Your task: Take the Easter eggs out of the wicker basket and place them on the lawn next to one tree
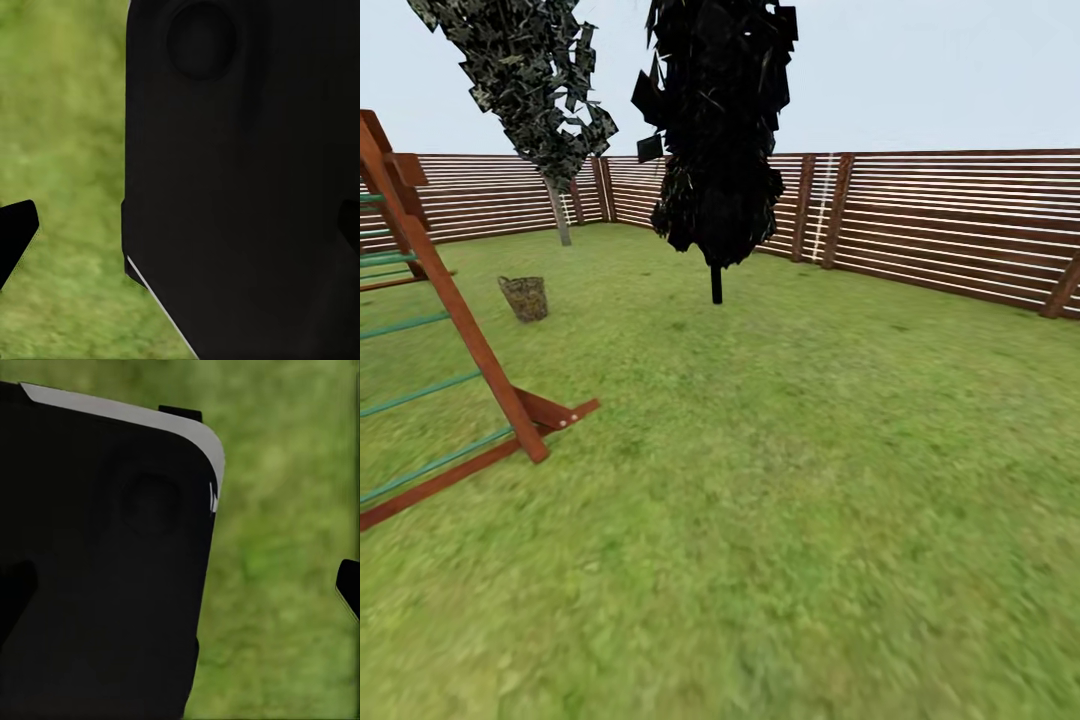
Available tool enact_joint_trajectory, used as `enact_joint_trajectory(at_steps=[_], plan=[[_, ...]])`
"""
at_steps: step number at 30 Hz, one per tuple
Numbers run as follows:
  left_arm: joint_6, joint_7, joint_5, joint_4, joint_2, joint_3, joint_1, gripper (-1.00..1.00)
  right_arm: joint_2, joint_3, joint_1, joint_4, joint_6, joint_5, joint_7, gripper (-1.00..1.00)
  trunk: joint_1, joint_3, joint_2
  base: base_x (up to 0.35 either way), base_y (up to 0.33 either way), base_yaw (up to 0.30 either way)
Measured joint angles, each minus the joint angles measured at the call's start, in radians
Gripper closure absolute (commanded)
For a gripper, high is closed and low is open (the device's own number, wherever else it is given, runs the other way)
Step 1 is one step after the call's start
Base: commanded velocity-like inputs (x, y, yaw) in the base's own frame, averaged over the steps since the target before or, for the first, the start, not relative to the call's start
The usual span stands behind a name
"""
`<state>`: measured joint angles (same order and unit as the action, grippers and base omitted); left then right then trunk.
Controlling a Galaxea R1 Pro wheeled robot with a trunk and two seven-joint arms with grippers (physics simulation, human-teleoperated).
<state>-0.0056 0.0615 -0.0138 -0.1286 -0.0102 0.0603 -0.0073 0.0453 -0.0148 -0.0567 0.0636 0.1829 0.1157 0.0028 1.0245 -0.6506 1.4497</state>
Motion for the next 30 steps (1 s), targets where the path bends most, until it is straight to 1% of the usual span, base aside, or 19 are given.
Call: enact_joint_trajectory(at_steps=[18,30], plan=[[0.0,0.0,0.0,0.0,0.0,0.0,0.0,-1.0,0.001,0.0,0.0,0.0,0.0,0.0,0.0,-1.0,0.0,0.0,0.0,0.328,0.0,0.006],[0.0,0.0,0.0,0.0,0.0,0.0,0.0,-1.0,0.0,0.0,0.0,0.0,0.0,0.001,0.0,-1.0,0.0,0.0,0.0,0.328,0.0,0.182]])
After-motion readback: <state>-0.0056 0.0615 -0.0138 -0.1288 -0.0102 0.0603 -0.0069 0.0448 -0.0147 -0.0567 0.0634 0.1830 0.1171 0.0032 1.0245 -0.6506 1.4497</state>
